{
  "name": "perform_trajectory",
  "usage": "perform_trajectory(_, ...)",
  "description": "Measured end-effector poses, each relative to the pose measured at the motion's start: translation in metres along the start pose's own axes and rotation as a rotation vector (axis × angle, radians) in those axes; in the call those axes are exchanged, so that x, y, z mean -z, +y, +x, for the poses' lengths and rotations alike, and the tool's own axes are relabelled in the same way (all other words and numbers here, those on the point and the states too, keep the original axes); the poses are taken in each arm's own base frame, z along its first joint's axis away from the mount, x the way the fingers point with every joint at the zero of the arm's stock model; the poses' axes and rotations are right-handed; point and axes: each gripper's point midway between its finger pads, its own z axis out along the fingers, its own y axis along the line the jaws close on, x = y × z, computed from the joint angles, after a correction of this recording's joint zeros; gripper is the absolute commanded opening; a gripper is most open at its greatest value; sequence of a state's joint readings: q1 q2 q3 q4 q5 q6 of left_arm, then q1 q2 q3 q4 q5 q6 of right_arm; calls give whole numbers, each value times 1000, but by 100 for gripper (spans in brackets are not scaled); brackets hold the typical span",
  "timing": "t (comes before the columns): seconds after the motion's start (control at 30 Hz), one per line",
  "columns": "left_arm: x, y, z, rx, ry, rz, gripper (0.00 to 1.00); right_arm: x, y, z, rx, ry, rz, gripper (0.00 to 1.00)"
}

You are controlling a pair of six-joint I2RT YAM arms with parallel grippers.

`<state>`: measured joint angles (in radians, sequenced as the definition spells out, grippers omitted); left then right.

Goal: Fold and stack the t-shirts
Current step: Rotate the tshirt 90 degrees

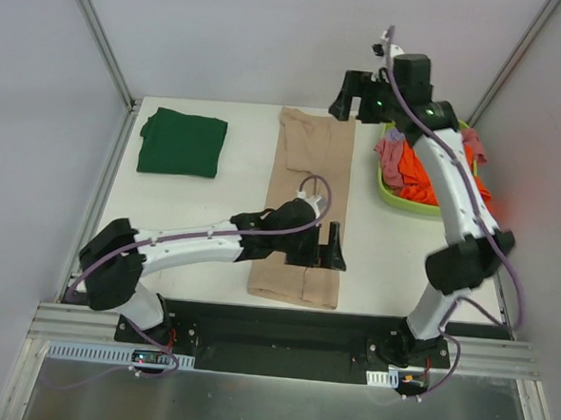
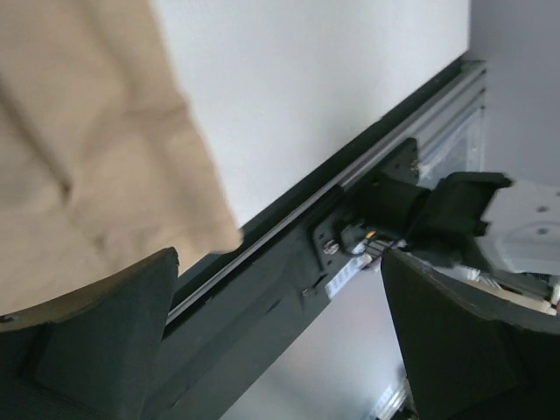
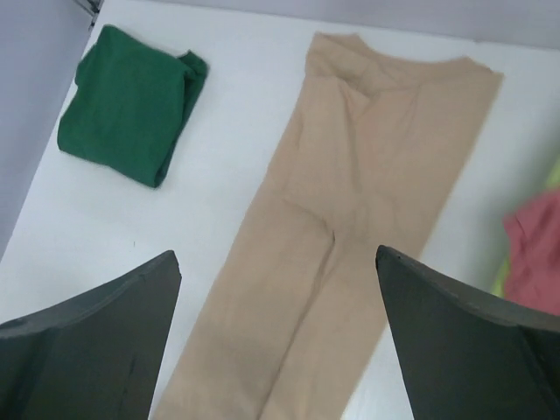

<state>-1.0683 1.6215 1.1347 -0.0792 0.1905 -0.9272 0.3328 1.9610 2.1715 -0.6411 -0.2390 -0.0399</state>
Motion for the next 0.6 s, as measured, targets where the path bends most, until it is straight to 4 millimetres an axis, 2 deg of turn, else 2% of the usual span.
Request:
perform_trajectory(0.03, 11, 8, 3, -5, -17, -8, 99, 34, 5, -1, 15, -36, 10, 96)
perform_trajectory(0.1, 30, 33, 14, -8, -39, -60, 99, 89, 9, 15, 25, -65, 37, 96)
perform_trajectory(0.13, 38, 48, 19, -6, -48, -97, 99, 109, 9, 29, 24, -71, 47, 96)
perform_trajectory(0.2, 52, 77, 30, -2, -57, -173, 99, 135, 3, 78, 9, -39, 74, 96)
perform_trajectory(0.27, 66, 105, 42, 3, -69, -256, 99, 146, -2, 132, -11, 14, 93, 96)
perform_trajectory(0.33, 82, 131, 50, 7, -91, -332, 99, 149, -1, 206, -17, 129, 83, 97)
perform_trajectory(0.4, 94, 148, 53, 19, -116, -373, 99, 153, 7, 269, -11, 242, 46, 98)
perform_trajectory(0.5, 105, 169, 52, 57, -145, -419, 99, 161, 18, 329, -16, 338, -11, 99)
perform_trajectory(0.6, 106, 185, 55, 89, -137, -462, 98, 167, 28, 373, -33, 413, -56, 99)
